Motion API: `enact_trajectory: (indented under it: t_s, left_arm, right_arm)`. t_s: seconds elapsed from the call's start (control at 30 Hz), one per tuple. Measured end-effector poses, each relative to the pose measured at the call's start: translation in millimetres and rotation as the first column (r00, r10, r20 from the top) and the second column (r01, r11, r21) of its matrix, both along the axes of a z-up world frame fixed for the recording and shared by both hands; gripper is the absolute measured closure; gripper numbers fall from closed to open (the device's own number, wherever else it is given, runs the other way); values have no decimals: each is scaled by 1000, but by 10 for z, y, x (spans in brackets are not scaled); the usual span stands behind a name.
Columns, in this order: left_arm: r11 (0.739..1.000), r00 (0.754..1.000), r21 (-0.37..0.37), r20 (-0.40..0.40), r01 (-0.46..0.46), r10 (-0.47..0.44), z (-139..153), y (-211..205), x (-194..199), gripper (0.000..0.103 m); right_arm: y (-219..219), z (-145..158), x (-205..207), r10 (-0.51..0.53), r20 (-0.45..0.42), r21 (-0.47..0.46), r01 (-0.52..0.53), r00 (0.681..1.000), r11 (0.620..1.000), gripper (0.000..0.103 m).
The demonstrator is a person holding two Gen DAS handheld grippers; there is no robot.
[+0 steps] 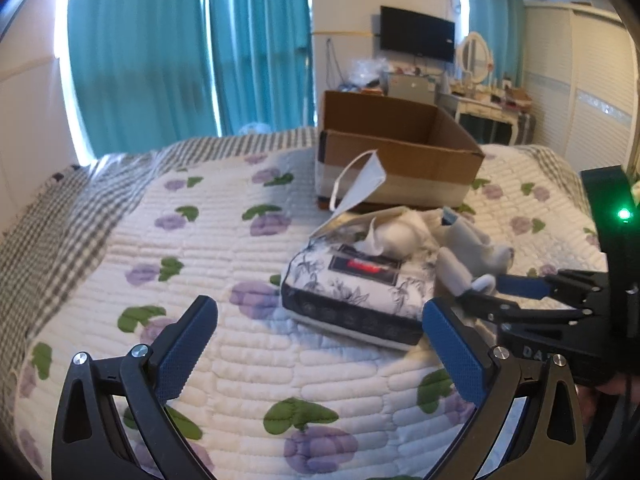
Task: Organize soft objects
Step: 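Grasp the white rolled towel with the green band using the right gripper, then carry the rolled towel into the cardboard box with the right gripper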
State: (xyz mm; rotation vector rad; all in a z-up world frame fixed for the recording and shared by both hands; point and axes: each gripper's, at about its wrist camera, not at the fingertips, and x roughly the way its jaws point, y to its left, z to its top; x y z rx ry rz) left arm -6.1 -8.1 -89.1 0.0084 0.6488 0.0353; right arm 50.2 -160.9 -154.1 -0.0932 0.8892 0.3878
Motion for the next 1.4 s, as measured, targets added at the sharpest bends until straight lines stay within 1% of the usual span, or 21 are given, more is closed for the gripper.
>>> enact_trajectory:
  t_s: [0.13,0.17,0.2,0.3,0.4,0.5,0.57,0.63,0.67,0.7,0.73,0.77,0.87,1.03,1.1,1.17,1.2,1.23,1.27,1.33,1.4]
  left_arm:
    - [1000,1000,-21,-17,-16,16,-42,60,45,0]
    - [1000,1000,-22,-22,-17,17,-48,59,52,0]
    - [1000,1000,-20,-24,-17,16,-50,52,59,0]
    - [1000,1000,-18,-22,-14,14,-25,12,48,0]
    - [999,1000,-39,-30,0,-2,26,-41,44,0]
    - [999,999,-21,-14,38,-38,113,-208,-1,0]
    - [997,998,-23,-2,68,-68,143,-334,-27,0]
    - [993,995,-60,-14,102,-103,131,-446,-21,0]
    - [989,992,-91,-32,118,-121,86,-514,0,1]
    - [987,991,-108,-48,123,-129,53,-566,19,5]
    - [983,987,-129,-73,130,-141,-4,-625,52,16]
    - [979,983,-148,-100,139,-155,-68,-678,91,23]
    - [970,965,-192,-188,145,-182,-293,-815,246,24]
    - [965,944,-229,-270,130,-192,-543,-963,449,24]
    - [970,946,-223,-281,100,-162,-581,-977,533,24]
    - [969,952,-236,-274,74,-139,-582,-945,604,26]
    - [969,954,-241,-275,54,-122,-592,-931,639,29]
    - [970,955,-241,-277,36,-104,-611,-925,663,37]
    - [973,955,-230,-285,10,-78,-637,-909,703,41]
    - [979,951,-201,-307,-27,-37,-708,-897,773,45]
    - [980,952,-197,-307,-43,-20,-727,-867,766,52]
  right_arm:
    - [44,-106,105,5,-33,14,-4,999,1000,56]
    - [59,-107,109,7,-36,9,-6,999,1000,61]
    - [66,-115,107,12,-37,7,-12,999,1000,73]
    - [25,-41,23,16,-17,1,-16,1000,1000,74]
    - [-92,129,-131,21,19,13,-21,1000,1000,74]
    - [-261,323,-258,11,50,30,-12,999,999,74]
    - [-391,449,-306,-6,71,35,3,997,999,74]
    - [-528,538,-329,-26,90,33,24,996,999,74]
    - [-569,550,-335,-35,97,28,32,995,999,74]
    - [-631,559,-334,-47,100,25,44,994,999,74]
    - [-679,556,-327,-55,97,25,53,994,998,74]
    - [-734,543,-311,-70,88,24,68,994,997,74]
    - [-848,454,-246,-98,56,19,97,994,995,74]
    - [-920,308,-158,-102,13,36,101,995,994,74]
    - [-933,300,-137,-101,16,53,100,995,994,74]
    - [-940,302,-125,-100,23,64,98,995,993,74]
    - [-939,298,-119,-97,23,67,96,995,993,74]
    - [-936,290,-114,-96,22,67,94,995,993,74]
    - [-929,280,-111,-95,19,66,93,995,993,74]
    - [-912,259,-102,-90,11,59,89,996,994,74]
    - [-907,251,-100,-87,10,54,86,996,995,74]
